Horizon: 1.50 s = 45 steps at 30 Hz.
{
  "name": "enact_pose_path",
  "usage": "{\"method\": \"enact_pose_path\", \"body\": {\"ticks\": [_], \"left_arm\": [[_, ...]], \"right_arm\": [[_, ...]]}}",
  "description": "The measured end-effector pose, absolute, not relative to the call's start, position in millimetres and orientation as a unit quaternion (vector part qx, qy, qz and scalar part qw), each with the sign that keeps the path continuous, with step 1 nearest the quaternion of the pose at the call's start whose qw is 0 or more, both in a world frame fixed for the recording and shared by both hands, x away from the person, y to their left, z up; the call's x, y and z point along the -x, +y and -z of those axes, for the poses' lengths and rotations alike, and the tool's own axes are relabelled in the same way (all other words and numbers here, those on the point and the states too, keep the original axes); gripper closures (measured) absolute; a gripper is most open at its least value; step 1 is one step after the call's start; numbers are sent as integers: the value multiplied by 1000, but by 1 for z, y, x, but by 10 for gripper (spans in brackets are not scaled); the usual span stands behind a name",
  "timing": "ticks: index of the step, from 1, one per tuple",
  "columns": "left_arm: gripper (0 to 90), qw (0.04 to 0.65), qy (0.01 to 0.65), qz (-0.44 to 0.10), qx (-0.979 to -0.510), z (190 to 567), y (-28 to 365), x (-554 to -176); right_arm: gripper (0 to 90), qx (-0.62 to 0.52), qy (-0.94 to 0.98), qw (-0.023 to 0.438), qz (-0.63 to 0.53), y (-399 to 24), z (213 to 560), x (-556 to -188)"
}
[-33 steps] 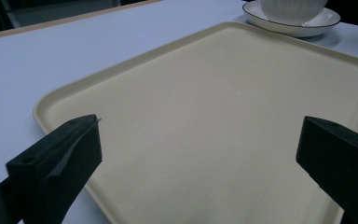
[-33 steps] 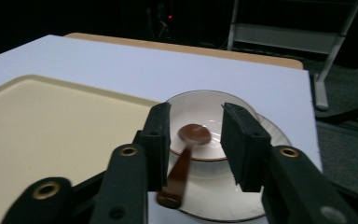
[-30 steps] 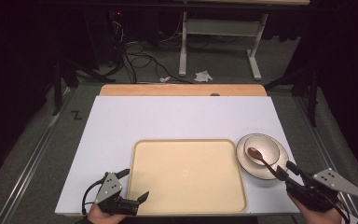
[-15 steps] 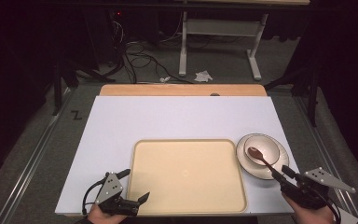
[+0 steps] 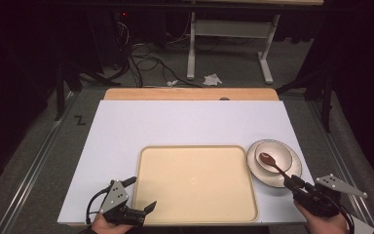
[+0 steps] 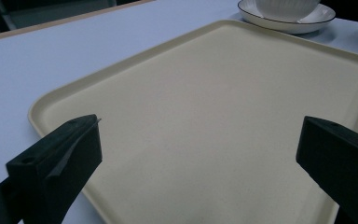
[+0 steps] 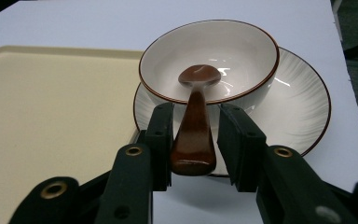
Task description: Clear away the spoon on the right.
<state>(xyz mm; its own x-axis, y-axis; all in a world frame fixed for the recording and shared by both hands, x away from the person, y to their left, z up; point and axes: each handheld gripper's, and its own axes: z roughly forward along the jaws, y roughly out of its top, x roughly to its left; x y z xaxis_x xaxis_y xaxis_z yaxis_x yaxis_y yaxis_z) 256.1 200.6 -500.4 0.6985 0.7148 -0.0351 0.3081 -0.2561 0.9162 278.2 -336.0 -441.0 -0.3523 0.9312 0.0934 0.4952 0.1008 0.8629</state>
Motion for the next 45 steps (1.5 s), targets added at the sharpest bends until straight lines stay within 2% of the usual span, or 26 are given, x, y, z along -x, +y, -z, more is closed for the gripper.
{"method": "enact_pose_path", "body": {"ticks": [10, 19, 45], "left_arm": [[6, 511, 331, -199, -768, 500, 200, -256], [7, 511, 330, -198, -768, 500, 200, -256], [7, 512, 330, -199, -768, 499, 200, -255]], "right_arm": [[760, -521, 703, 230, -425, -338, 447, -283], [768, -524, 708, 225, -417, -338, 448, -283], [769, -500, 719, 269, -400, -336, 445, -281]]}}
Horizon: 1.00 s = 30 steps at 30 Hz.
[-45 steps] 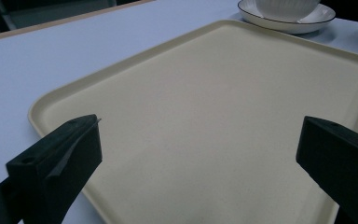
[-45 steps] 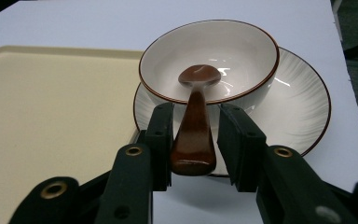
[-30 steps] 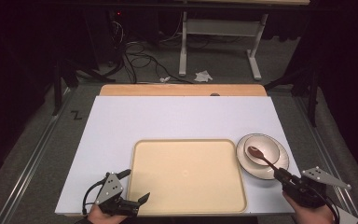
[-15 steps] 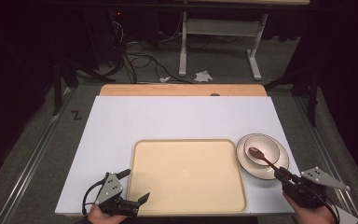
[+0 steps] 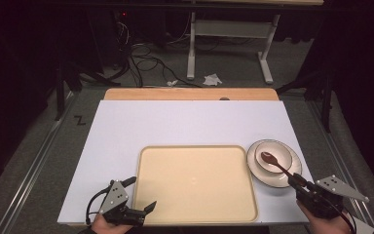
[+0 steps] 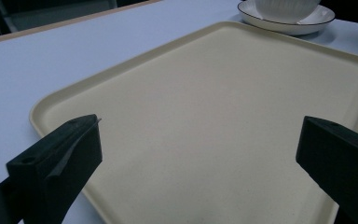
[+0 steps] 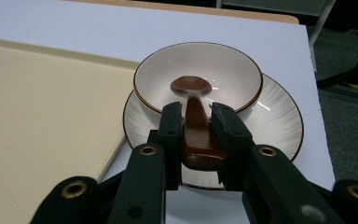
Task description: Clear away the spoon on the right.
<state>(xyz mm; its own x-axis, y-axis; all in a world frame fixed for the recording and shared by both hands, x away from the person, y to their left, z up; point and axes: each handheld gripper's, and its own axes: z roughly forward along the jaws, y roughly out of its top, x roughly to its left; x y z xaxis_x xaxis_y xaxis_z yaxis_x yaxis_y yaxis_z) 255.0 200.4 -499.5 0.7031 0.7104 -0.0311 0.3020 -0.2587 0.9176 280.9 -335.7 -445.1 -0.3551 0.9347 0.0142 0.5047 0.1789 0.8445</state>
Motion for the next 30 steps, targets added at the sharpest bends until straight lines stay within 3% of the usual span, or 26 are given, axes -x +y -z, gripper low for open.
{"method": "enact_pose_path", "body": {"ticks": [30], "left_arm": [[5, 512, 334, -203, -765, 500, 201, -256]], "right_arm": [[770, -483, 704, 297, -426, -338, 435, -275]]}}
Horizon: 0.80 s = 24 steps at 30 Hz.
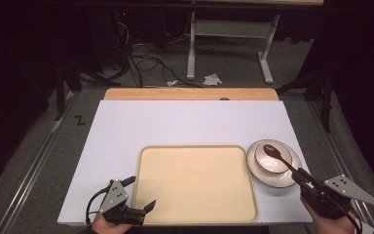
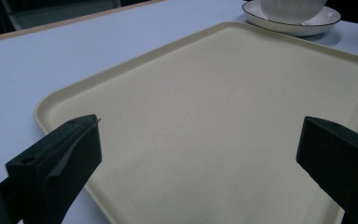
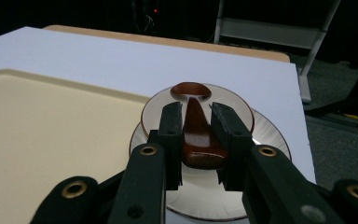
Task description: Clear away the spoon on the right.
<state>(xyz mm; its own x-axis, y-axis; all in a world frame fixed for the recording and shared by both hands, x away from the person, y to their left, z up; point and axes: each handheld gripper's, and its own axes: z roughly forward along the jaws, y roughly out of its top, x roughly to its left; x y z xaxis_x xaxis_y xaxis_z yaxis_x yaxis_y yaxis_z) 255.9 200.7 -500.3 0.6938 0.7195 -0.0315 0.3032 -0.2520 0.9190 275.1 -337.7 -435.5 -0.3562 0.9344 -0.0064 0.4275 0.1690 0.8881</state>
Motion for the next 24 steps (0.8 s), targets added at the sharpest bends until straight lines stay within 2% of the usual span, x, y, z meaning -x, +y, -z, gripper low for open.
{"method": "enact_pose_path", "body": {"ticks": [24], "left_arm": [[4, 513, 339, -204, -762, 500, 202, -256]], "right_arm": [[770, -442, 701, 324, -457, -322, 407, -274]]}}
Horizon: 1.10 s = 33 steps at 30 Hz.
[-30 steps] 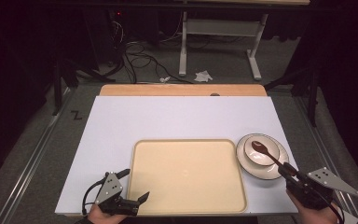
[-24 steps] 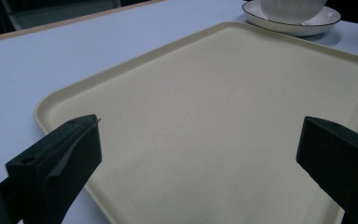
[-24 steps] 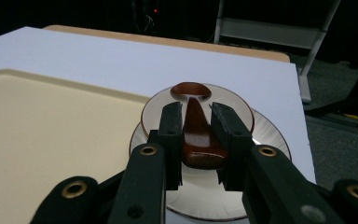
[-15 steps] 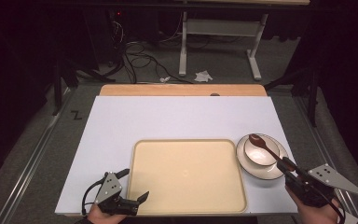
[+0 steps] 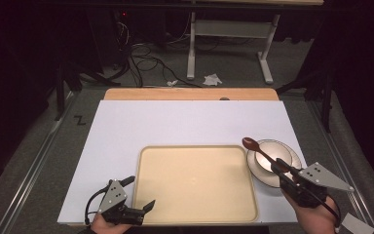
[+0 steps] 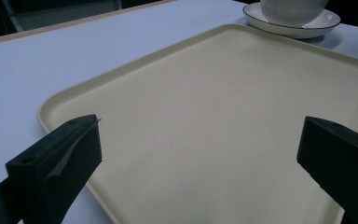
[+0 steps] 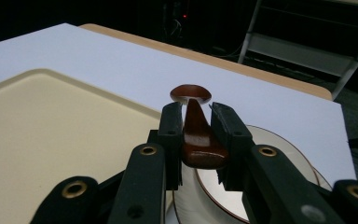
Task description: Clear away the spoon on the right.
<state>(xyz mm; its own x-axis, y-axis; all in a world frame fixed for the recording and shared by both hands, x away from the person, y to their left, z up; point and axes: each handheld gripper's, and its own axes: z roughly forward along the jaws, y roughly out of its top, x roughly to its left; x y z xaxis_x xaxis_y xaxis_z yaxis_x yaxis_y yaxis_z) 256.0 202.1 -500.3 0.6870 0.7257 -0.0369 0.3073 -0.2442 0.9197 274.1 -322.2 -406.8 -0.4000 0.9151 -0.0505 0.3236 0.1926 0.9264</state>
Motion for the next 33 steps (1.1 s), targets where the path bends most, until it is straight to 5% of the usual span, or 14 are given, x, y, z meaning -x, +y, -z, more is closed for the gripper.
{"method": "enact_pose_path", "body": {"ticks": [33], "left_arm": [[3, 517, 334, -205, -761, 499, 203, -255]], "right_arm": [[770, -373, 757, 288, -451, -235, 421, -305]]}}
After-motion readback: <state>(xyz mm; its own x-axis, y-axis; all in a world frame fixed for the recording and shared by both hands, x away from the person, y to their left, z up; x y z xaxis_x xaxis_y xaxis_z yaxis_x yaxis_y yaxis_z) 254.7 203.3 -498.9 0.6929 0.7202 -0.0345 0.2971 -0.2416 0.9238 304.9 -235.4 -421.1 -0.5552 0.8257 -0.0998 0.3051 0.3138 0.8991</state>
